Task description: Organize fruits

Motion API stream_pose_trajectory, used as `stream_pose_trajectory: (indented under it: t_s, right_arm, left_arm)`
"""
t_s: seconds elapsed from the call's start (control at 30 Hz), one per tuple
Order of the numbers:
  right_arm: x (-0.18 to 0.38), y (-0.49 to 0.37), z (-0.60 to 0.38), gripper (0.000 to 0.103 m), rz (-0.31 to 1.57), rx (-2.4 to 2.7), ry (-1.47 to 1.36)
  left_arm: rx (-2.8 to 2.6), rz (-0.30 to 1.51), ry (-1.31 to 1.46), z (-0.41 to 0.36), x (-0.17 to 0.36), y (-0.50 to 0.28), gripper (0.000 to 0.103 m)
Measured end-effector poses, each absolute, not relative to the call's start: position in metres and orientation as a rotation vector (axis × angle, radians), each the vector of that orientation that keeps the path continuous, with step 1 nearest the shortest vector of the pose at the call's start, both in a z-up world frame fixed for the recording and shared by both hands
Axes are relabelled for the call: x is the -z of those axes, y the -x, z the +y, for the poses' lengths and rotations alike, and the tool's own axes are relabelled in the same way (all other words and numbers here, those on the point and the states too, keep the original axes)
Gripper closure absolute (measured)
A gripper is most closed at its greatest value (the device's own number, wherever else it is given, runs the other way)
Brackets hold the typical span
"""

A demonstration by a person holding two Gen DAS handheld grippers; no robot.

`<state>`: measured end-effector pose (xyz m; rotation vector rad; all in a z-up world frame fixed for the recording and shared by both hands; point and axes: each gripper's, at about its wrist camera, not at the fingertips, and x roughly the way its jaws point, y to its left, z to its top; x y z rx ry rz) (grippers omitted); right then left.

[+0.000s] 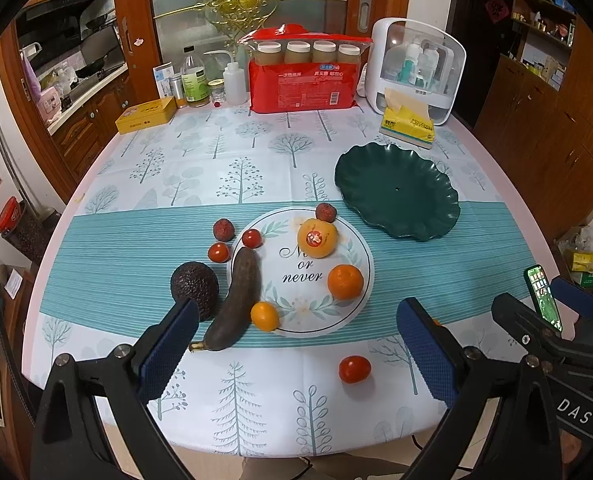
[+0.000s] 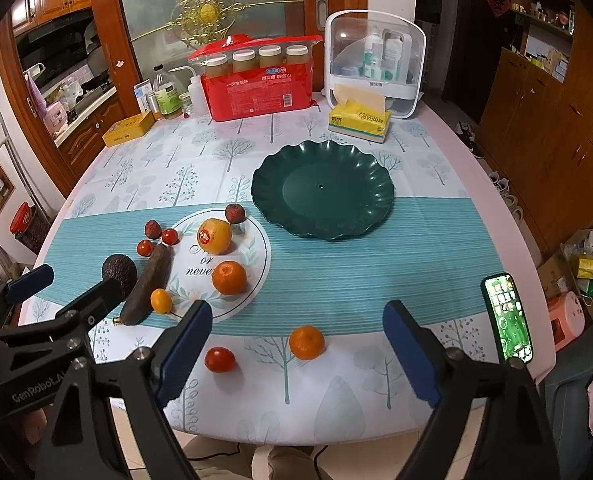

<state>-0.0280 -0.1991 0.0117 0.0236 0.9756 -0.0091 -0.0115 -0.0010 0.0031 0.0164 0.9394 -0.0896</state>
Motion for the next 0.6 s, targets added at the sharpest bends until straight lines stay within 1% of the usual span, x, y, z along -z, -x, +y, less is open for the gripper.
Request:
stream_pose_trajectory:
  t_s: [0.37, 0.5, 0.6]
  right_arm:
    - [-0.013, 0.013, -0.203, 0.017, 0.98, -0.013, -0.025]
    - [-0.009, 0.007, -0.204, 0.022, 0.978, -0.023, -0.013]
    - [-0.005, 0.006, -0.206, 0.022, 0.952, -0.002, 0.022]
  left_arm:
    - [0.11, 0.954, -0.01, -0.007, 0.0, 0.0, 0.004]
    - [0.132, 0.964, -0.019, -0.005, 0.004, -0.006, 0.004]
    - [0.165, 0.99, -0.019, -0.006, 0.012, -0.009, 0.004]
